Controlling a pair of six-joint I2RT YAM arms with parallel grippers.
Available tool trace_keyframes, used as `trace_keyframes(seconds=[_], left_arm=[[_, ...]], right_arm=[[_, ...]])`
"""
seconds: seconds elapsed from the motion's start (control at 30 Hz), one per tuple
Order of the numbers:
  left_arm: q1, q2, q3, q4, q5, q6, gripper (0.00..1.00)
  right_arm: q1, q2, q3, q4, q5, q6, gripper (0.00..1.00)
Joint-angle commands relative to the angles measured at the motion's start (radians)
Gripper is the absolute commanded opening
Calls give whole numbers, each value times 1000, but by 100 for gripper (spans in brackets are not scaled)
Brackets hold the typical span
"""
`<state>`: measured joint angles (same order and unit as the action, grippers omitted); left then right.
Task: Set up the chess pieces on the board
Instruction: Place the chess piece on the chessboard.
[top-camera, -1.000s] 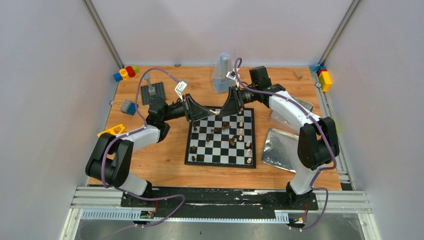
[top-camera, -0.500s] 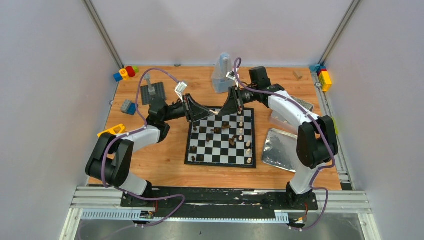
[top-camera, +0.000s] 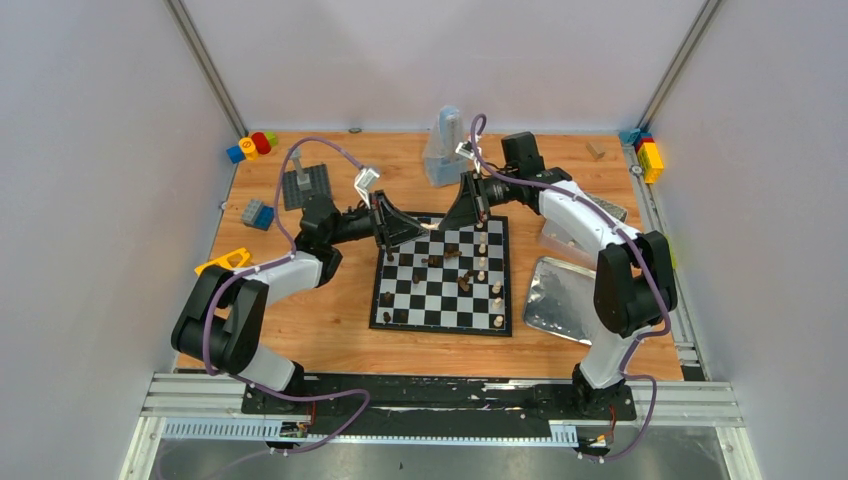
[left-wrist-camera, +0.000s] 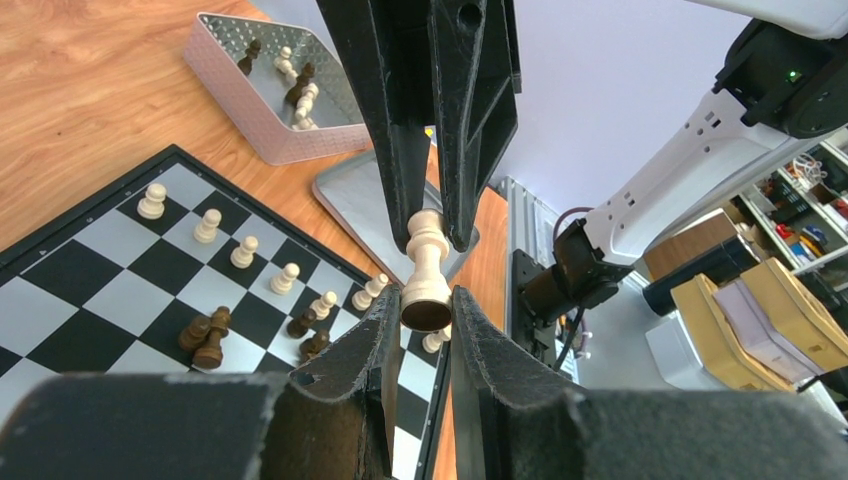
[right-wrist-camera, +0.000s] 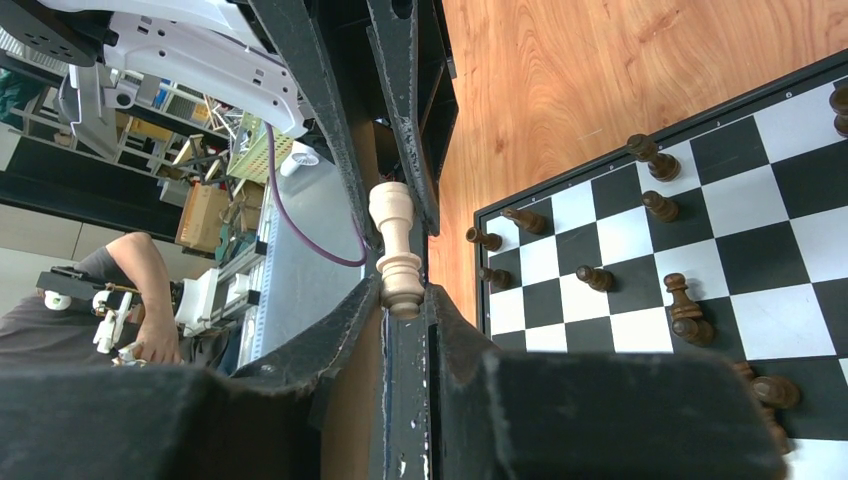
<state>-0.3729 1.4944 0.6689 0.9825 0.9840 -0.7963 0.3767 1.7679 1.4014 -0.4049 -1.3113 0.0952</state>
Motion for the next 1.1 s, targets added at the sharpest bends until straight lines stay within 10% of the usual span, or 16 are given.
trace_keyframes(seconds=[0.0,0.27,0.4,0.53,1.07], left_arm=[[-4,5,-11,-35,-10,67,6],[-4,-35,12,-153,-4,160,40],[-3,-72,64,-335,-7,274,78],[-2,-127,99,-479,-23,396,95],[51,-177,527,-1369,-469,891,100]], right_arm=[[-15,-13,46,18,-74,-22,11],[-49,-56,22,-61,-13,-133,3],[-78,-102,-8,-133,58,-210,2],[-114,-137,-15,-245,172,-308,2],[-38,-153,75,-554,1087,-595,3]])
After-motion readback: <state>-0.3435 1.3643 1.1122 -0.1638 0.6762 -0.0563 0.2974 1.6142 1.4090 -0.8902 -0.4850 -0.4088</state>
